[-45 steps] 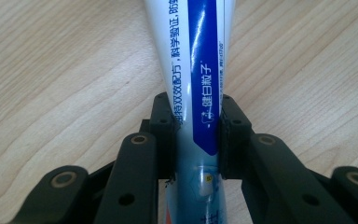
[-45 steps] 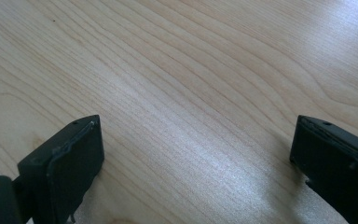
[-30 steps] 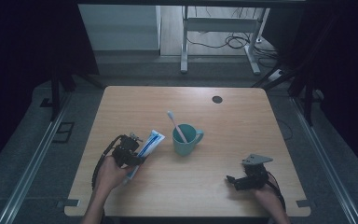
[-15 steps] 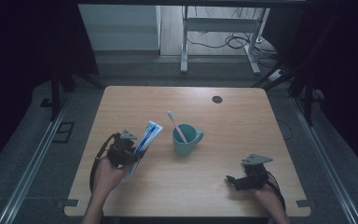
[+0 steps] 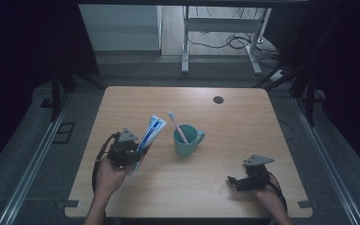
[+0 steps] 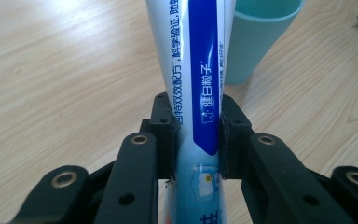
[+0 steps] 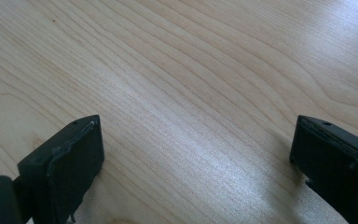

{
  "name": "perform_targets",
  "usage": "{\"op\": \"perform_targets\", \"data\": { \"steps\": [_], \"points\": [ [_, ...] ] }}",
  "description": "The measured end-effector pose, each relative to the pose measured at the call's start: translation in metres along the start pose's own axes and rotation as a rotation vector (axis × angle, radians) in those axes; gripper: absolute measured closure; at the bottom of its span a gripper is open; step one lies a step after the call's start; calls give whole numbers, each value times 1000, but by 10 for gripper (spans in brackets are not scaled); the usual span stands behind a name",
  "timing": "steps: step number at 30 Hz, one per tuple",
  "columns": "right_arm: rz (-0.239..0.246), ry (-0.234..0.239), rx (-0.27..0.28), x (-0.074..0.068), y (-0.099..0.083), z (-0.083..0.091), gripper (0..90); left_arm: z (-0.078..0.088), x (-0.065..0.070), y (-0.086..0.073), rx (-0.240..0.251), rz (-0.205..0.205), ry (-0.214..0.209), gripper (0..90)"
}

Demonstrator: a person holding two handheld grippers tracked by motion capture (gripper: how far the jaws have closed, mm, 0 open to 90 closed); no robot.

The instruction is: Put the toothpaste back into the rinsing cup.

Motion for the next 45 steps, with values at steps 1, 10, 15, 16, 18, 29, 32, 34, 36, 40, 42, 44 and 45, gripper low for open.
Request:
{"op": "perform_targets", "data": {
  "steps": [1, 10, 15, 16, 18, 29, 32, 34, 36, 40, 42, 44, 45],
  "points": [
    [-2, 1, 0, 0, 0, 0, 26, 0, 2, 2, 3, -6, -1, 721],
    [-1, 1, 0, 0, 0, 0, 26, 1, 21, 22, 37, -48, -21, 721],
    [-3, 2, -1, 0, 0, 0, 26, -4, 33, 35, 46, -69, -41, 720],
    [0, 0, 0, 0, 0, 0, 26, -6, 34, 37, 45, -72, -43, 720],
    [0, 0, 0, 0, 0, 0, 26, -9, 37, 41, 47, -77, -45, 720],
    [0, 2, -2, 0, 0, 0, 26, -26, 48, 60, 83, -84, -61, 720],
    [0, 0, 0, 0, 0, 0, 26, -31, 51, 66, 99, -82, -63, 720],
    [-1, 1, 0, 0, 0, 0, 26, -34, 53, 70, 113, -79, -67, 720],
    [0, 0, 0, 0, 0, 0, 26, -37, 55, 75, 123, -74, -77, 720],
    [0, 0, 0, 0, 0, 0, 26, -42, 60, 85, 135, -82, -84, 721],
    [0, 0, 0, 0, 0, 0, 26, -45, 63, 90, 147, -82, -85, 721],
    [1, 0, 1, 0, 0, 0, 26, -48, 65, 94, 150, -87, -88, 721],
    [1, 0, 0, 0, 0, 0, 26, -49, 66, 95, 154, -87, -88, 720]
  ]
}}
Point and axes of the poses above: each handheld gripper's, and its own axes: z roughly backward along the jaws, y roughly out of its top, x roughly to its right, the point moved 6 cm from there along -z, roughly forward along the jaws, and after that the axes turned 9 degrees about z, right-handed, at the moved point
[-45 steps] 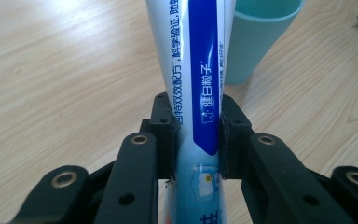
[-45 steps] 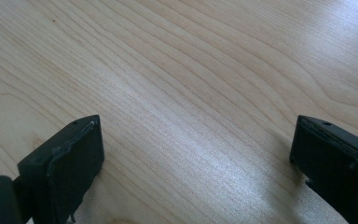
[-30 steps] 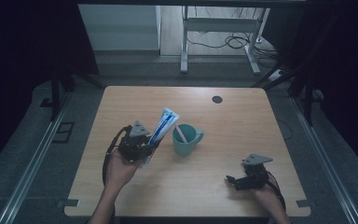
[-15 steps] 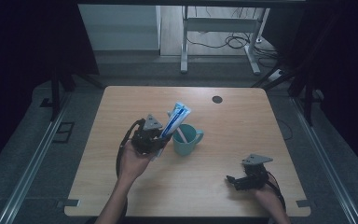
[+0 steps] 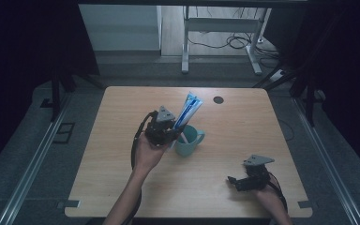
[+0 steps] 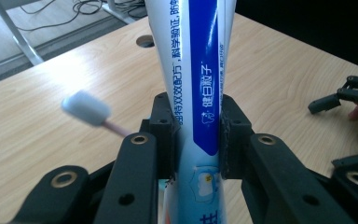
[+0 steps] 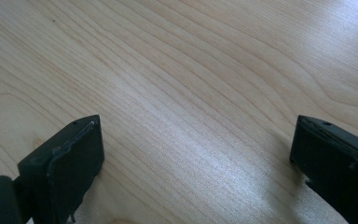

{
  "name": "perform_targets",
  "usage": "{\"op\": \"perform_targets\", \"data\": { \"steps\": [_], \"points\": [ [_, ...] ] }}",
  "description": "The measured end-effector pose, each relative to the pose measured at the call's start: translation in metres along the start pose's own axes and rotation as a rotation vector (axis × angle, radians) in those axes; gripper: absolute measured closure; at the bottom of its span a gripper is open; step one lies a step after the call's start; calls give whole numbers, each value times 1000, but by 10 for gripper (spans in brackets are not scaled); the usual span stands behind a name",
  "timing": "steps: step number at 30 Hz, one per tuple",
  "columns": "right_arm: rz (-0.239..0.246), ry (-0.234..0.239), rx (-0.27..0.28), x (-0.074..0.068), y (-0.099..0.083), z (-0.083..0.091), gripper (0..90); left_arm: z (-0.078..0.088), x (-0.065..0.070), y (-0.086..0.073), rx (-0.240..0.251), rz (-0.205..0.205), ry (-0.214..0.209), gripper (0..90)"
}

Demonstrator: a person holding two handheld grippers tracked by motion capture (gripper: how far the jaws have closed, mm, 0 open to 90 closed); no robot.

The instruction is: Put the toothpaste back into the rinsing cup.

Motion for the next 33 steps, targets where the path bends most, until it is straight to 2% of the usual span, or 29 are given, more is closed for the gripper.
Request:
{"op": "perform_targets", "data": {
  "steps": [19, 26, 30, 33],
  "points": [
    [0, 0, 0, 0, 0, 0, 26, -23, 5, 22, 67, 26, -9, 720],
    [1, 0, 0, 0, 0, 0, 26, -33, 7, 24, 90, 26, 6, 720],
    [0, 0, 0, 0, 0, 0, 26, -39, 6, 25, 112, 40, 15, 720],
    [0, 1, 0, 0, 0, 0, 26, -43, 6, 23, 118, 32, 23, 720]
  ]
}}
Point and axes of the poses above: each handheld gripper's, and its own axes: z roughly backward along the jaws, y roughly out of its top, x roughly to its right, the point moved 6 cm from there along -z, roughly forward along the jaws, and after that the axes turned 9 degrees about z, right-handed, at the moved point
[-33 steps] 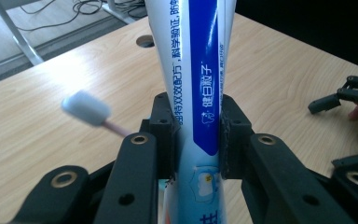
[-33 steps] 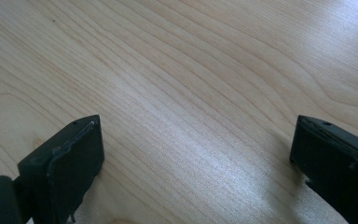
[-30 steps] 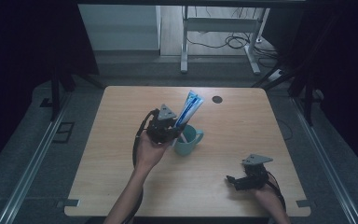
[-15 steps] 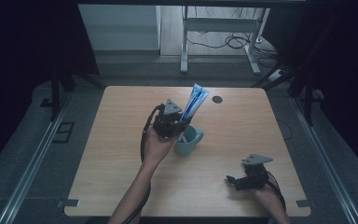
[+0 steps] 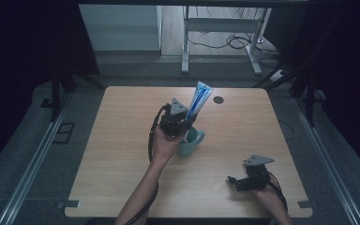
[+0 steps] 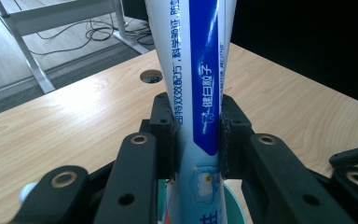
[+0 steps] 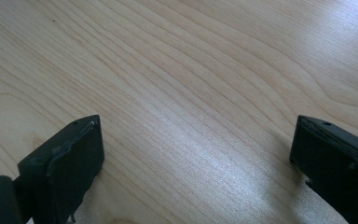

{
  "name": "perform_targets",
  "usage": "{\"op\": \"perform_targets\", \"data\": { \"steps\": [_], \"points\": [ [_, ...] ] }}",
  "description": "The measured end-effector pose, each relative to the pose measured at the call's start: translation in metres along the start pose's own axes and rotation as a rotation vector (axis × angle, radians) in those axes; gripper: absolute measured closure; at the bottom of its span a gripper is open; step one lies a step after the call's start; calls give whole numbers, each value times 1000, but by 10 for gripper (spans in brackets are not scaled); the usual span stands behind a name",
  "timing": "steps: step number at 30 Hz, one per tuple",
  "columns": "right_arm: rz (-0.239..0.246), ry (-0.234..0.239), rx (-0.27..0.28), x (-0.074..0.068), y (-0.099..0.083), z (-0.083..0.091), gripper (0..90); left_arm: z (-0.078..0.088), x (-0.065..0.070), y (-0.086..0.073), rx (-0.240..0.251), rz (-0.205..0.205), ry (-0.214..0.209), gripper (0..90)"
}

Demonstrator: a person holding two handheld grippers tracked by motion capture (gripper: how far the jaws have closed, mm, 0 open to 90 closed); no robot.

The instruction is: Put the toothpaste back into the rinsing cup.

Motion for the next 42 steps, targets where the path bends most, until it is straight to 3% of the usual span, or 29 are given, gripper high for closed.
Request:
{"op": "perform_targets", "data": {
  "steps": [25, 42],
  "points": [
    [0, 0, -1, 0, 0, 0, 26, -28, -2, -39, -73, -10, 46, 701],
    [-2, 0, 0, 0, 0, 0, 26, -24, -4, -48, -92, -10, 42, 676]
  ]
}}
Point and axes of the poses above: each handheld gripper's, and its own axes: z roughly backward along the jaws, y roughly out of its top, x roughly to its right, the point moved 6 cm from there along -z, roughly forward along the jaws, and after that the axes turned 9 degrees about z, right-handed, at the moved point
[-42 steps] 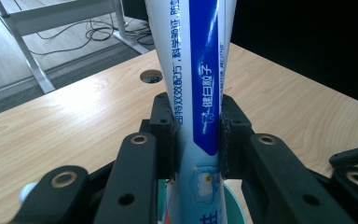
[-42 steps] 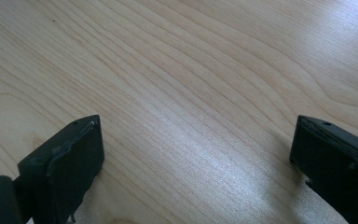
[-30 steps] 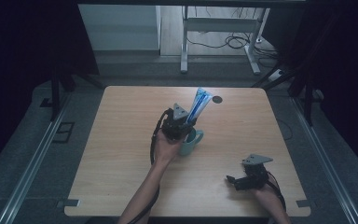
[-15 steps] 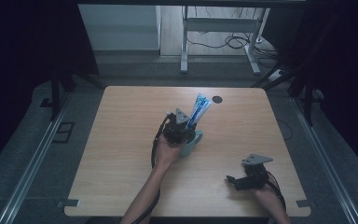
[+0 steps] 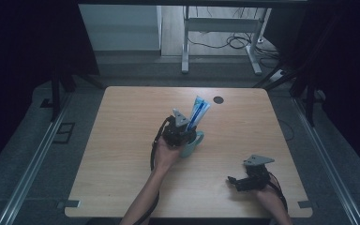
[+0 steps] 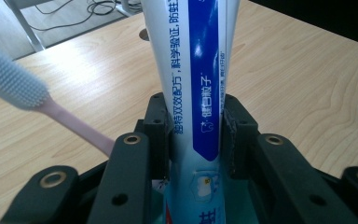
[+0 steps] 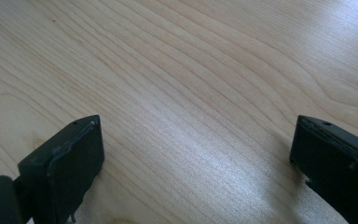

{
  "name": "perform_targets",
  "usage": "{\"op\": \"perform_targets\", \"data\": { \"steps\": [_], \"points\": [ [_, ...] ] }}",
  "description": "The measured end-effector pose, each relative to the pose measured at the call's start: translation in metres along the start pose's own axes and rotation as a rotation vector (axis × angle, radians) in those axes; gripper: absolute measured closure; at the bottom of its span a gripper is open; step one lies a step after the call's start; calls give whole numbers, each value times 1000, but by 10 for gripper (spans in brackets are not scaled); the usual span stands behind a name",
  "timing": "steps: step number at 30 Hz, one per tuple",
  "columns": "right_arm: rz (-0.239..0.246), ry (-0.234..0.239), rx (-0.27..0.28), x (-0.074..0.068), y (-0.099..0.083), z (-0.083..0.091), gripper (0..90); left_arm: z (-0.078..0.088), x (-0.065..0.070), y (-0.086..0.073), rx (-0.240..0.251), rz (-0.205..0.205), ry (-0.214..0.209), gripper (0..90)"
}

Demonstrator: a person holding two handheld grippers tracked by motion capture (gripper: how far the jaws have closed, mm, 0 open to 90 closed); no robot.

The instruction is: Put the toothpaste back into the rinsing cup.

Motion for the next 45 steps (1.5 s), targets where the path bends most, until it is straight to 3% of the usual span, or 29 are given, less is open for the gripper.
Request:
{"op": "perform_targets", "data": {
  "steps": [13, 30, 36, 45],
  "points": [
    [0, 0, 0, 0, 0, 0, 26, 4, -1, -11, -45, -19, 13, 663],
    [1, 0, 0, 0, 0, 0, 26, 6, -3, -13, -65, -5, -6, 649],
    [2, -1, 0, 0, 0, 0, 26, 10, -2, -10, -53, -8, -5, 598],
    [1, 0, 0, 0, 0, 0, 26, 24, -5, -4, -30, 18, -25, 492]
  ]
}}
Point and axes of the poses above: each handheld gripper's, and its own axes: z roughly backward along the jaws, y roughly out of its top, x roughly to its right, the point moved 6 cm from there along -z, roughly forward along the jaws, and after that the axes turned 9 degrees about z, right-handed, at the moved point
